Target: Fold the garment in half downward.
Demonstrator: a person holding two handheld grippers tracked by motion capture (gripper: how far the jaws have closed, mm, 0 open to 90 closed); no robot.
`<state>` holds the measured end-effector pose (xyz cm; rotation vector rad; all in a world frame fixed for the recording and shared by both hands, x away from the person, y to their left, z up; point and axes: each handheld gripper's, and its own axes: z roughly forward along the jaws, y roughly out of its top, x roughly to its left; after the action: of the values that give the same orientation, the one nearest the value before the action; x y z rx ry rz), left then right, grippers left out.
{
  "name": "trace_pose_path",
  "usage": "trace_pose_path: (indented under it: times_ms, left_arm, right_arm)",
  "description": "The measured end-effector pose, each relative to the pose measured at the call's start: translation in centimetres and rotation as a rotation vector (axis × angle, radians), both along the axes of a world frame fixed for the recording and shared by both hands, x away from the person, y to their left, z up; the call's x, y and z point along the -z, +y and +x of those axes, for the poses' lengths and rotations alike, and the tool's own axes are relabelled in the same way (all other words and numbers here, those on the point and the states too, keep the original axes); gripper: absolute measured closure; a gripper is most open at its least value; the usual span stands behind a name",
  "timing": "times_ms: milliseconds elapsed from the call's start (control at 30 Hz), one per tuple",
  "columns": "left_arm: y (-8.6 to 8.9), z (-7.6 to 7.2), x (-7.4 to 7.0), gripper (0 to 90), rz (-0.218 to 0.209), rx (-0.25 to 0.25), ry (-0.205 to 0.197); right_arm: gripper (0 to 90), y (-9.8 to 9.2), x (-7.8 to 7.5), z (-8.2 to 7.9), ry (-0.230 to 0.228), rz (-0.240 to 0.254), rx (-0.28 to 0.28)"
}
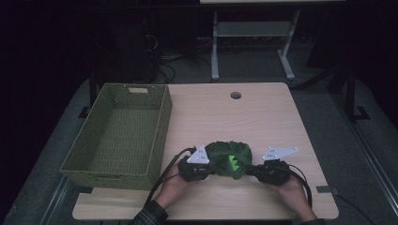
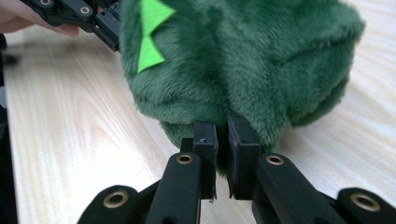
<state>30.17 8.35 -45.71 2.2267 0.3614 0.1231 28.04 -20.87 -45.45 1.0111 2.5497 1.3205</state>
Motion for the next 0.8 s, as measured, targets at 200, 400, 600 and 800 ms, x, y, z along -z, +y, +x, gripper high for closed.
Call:
trace_pose_path:
  times_ms: [200,400,600,800]
  left_arm:
    - [-0.6,0.0,1.2,85.5,0.041,0.003,0.005]
    - [-0.3,-0.2,0.7,76.8,0.018,-0.005,0.010]
    - [0.3,-1.1,-0.1,66.2,-0.011,-0.012,0.007]
    - [1.1,-2.1,-0.6,59.3,-0.016,-0.019,0.009]
  right_arm:
    - [84.1,0.8,0.9,0.3,0.010,-0.063,-0.005]
    - [73.6,0.7,0.8,0.1,0.019,-0.052,0.001]
    - [64.1,-0.3,0.2,-1.3,0.000,-0.015,0.009]
    - [64.1,-1.4,0.1,-2.4,0.000,-0.008,0.025]
